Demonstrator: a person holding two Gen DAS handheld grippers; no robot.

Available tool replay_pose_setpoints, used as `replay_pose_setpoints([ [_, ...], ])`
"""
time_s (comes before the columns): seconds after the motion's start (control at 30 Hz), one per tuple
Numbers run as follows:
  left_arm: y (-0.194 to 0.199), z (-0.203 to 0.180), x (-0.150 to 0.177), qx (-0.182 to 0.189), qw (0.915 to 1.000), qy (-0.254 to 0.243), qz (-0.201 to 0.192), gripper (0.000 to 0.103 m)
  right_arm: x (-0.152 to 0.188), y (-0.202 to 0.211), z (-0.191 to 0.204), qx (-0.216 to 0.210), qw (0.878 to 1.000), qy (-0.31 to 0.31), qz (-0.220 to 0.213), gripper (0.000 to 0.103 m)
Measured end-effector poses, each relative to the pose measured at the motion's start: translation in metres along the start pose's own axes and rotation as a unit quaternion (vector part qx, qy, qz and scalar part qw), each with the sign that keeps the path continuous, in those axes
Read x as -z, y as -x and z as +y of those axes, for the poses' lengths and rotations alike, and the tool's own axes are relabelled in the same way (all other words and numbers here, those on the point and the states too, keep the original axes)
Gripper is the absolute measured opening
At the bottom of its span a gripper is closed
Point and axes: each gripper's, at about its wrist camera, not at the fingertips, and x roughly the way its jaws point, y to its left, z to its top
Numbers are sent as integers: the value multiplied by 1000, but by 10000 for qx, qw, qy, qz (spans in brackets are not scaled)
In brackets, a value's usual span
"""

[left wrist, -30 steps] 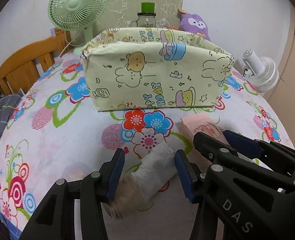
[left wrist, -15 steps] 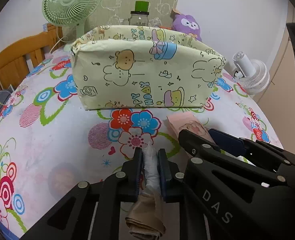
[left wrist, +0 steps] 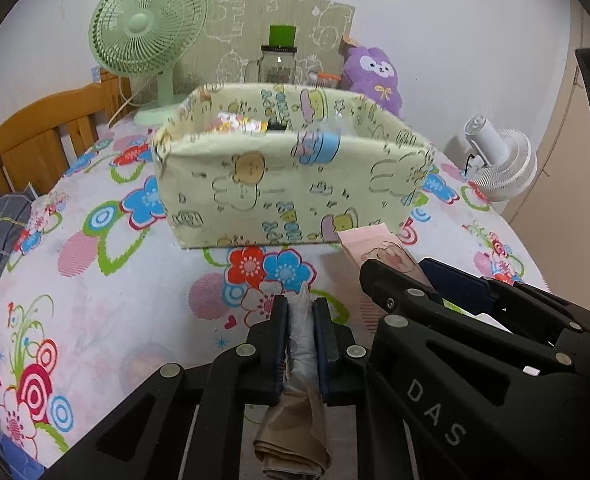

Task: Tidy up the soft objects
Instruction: 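Lift and carry the sock and wipes pack over the fabric box with both grippers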

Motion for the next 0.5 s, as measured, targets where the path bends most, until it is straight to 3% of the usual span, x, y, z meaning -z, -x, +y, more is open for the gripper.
replay_pose_setpoints([
  [0.5,45,-15,-27,13,9988,-193,-449,10,-23,50,0,-38,9987,-50,-508,42],
])
